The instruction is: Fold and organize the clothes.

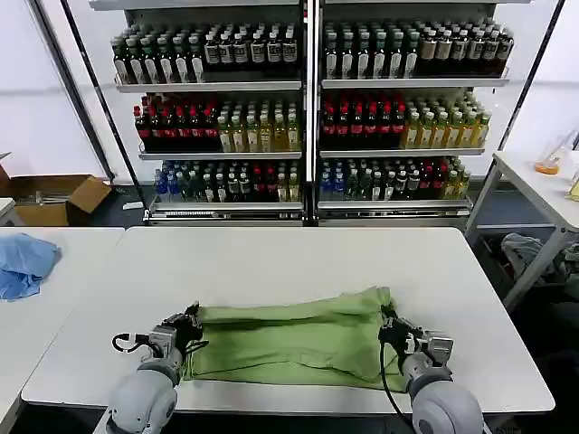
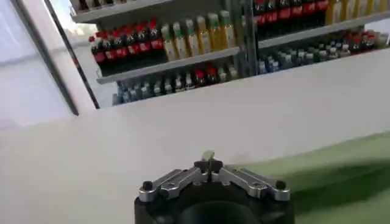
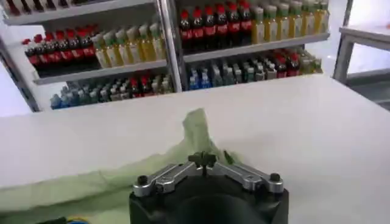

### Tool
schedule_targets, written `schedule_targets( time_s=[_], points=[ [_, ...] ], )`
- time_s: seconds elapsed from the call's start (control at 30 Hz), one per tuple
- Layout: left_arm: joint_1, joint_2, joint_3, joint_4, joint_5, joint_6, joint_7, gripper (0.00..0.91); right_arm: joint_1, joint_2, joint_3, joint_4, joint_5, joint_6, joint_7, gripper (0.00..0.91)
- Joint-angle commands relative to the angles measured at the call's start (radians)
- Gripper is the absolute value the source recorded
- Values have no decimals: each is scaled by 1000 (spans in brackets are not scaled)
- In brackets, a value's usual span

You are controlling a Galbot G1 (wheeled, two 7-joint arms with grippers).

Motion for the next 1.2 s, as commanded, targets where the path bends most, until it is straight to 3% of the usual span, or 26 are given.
schedule_targets(
  time_s=[0.03, 0.07, 0.1, 0.13, 0.17, 0.33, 0.53, 0.8, 1.2],
  points=[
    [34, -6, -4, 6, 100, 1, 22, 20, -64, 14, 4, 27, -13, -13, 30, 0],
    [35, -7, -4, 8, 103, 1, 24, 40, -61, 15, 3, 23, -13, -14, 33, 0],
    [35, -7, -4, 10, 107, 1, 24, 433, -59, 18, 3, 18, -16, -18, 33, 0],
    [34, -13, -3, 15, 120, 1, 23, 907, -49, 22, 0, 4, -28, -28, 32, 312],
    [32, -17, -3, 15, 120, 1, 21, 907, -47, 25, -1, -1, -33, -33, 32, 907],
    [25, -40, -5, 4, 102, -11, -5, 907, -56, 21, -2, -2, -117, -7, -21, 907],
    [82, -106, -7, -29, 172, -138, -94, 907, -106, 9, 17, 41, -185, 48, -47, 907],
    [193, -210, -12, -43, 275, -216, -152, 907, -163, 5, 49, 73, -205, 80, -55, 907],
    [224, -296, 0, -6, 305, -227, -145, 887, -174, -14, 50, 62, -202, 101, -54, 907]
  ],
)
